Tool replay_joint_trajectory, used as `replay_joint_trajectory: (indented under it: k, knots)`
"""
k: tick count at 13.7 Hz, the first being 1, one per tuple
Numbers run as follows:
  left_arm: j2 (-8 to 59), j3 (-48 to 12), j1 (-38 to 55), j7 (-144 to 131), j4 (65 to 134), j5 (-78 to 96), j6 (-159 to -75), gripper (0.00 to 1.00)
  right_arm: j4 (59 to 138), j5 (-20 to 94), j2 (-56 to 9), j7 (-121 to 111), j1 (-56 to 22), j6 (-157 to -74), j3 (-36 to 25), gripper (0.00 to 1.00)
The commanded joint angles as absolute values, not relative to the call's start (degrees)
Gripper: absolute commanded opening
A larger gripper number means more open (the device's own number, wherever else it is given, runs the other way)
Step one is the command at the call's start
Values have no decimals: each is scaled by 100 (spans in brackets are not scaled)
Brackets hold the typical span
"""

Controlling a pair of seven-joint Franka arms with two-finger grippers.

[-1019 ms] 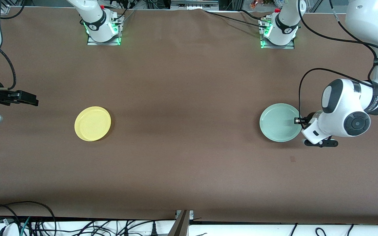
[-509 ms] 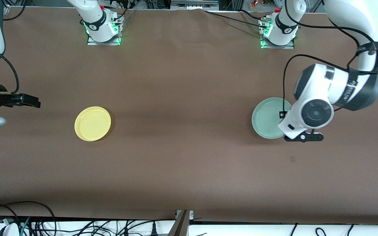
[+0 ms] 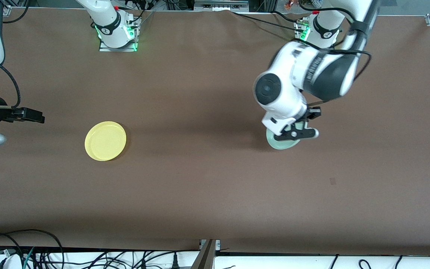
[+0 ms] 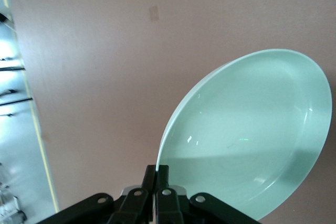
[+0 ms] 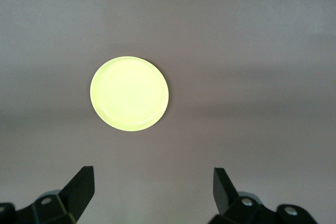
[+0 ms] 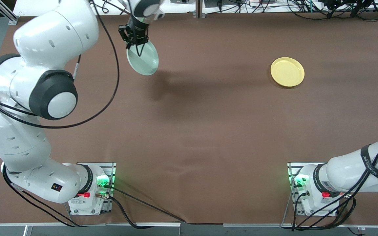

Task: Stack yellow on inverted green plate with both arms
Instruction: 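Lift the green plate with the left gripper while the right gripper reaches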

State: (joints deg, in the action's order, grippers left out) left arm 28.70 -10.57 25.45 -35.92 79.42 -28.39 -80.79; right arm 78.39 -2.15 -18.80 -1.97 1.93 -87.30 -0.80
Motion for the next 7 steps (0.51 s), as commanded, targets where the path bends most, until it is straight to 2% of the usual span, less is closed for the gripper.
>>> replay_joint_trajectory:
  k: [1,7]
  knots:
    - [3172,-967,3022,-3656,7664,-3373,-7954,0,7787,-299,-2196,-255,255,-8806,-44,100]
    - [4041,-949,4507,-4752,7321,-5015,-7954,0,7848,-255,-2689,-264,308,-9280,-35,100]
